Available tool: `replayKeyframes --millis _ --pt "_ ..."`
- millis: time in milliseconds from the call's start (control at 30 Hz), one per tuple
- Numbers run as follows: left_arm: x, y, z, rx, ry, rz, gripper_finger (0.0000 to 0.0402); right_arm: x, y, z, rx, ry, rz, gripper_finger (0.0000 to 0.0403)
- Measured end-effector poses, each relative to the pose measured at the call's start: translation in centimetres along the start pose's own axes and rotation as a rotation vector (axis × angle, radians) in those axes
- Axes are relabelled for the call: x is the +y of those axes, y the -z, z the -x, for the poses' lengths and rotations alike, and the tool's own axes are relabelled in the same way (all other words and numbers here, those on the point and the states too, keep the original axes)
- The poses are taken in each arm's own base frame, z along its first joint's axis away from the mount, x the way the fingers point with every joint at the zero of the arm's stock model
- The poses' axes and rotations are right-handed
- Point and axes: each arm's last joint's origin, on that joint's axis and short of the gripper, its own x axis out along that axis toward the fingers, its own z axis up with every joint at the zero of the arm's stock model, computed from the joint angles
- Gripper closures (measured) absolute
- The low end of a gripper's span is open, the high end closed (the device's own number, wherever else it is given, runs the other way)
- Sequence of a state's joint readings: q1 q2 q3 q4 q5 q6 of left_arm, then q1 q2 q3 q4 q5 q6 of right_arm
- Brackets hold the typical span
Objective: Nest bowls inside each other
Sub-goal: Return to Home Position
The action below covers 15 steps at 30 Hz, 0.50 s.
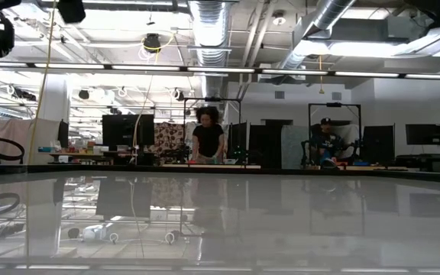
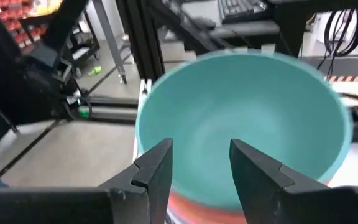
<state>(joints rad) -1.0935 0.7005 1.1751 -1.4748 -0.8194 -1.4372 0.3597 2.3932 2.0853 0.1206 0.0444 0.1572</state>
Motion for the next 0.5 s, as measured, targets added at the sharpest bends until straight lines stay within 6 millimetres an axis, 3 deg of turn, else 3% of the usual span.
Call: replayKeyframes --millis 100,233,367,500 --pt "-0.2 -0.1 0.0 -0.004 0.02 0.035 0.0253 0.2 -1.4 0.6 -0.05 -0.007 -0.009 0.0223" --pt "-1.0 -0.7 0.5 -0.026 0.102 0.04 0.0253 0.8 -5.2 2.7 -0.137 -0.02 -0.029 0.0223" --pt "-2.1 -2.1 1.7 -0.064 0.222 0.022 0.0253 1.2 -10.0 6.1 -0.223 -0.035 -0.088 0.0223" --pt "-2.7 -4.0 3.3 -0.115 0.324 0.003 0.0253 1.4 -15.0 10.9 -0.279 -0.065 -0.133 0.0223"
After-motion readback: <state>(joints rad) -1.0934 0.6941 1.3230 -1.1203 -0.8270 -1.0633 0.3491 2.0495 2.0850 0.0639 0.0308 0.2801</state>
